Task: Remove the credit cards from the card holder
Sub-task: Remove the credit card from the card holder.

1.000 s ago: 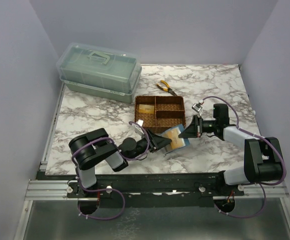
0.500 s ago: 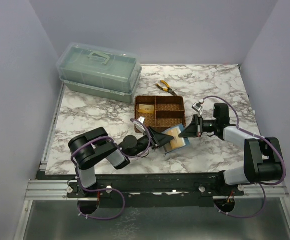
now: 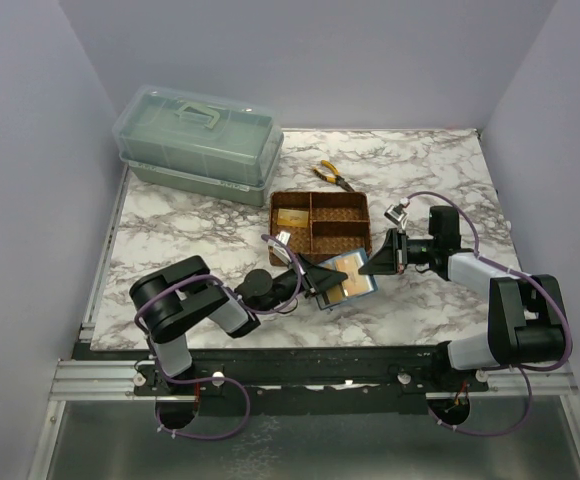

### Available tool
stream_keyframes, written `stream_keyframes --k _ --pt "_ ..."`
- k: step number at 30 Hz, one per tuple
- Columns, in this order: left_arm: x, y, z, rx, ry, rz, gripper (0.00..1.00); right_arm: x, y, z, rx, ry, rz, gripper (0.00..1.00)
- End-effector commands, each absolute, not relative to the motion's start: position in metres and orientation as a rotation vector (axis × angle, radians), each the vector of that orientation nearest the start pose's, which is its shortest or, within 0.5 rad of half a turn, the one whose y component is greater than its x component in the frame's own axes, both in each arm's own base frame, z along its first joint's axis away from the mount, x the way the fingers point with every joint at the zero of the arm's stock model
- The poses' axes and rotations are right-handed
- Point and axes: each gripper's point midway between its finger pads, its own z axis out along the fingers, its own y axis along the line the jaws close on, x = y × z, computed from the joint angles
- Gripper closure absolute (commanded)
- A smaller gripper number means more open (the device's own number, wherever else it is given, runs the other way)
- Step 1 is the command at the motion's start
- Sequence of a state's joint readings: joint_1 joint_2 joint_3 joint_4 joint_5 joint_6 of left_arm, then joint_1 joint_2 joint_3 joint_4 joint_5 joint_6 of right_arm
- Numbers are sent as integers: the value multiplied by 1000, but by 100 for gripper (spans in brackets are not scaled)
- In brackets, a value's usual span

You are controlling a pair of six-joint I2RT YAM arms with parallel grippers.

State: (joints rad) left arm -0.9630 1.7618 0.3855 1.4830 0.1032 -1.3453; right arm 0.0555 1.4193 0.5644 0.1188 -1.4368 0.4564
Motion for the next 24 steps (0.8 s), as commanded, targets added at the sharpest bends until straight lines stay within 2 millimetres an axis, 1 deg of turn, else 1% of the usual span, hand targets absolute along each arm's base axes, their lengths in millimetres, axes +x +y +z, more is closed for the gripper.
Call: stream_keyframes --k 1,9,17,19,24 --pt "182 -367 219 -161 1548 -2002 100 211 184 152 -365 2071 1909 100" --pt "182 -357 217 -176 1554 -1990 100 215 181 151 -349 2070 1886 100" --pt "181 -355 214 -170 1567 -1989 100 216 180 151 -345 2068 1885 100" --pt "182 -350 214 -177 1565 -1980 100 216 179 151 -340 2067 1882 100" --pt "181 -326 213 -219 1555 -1951 100 218 178 149 -329 2072 1868 100"
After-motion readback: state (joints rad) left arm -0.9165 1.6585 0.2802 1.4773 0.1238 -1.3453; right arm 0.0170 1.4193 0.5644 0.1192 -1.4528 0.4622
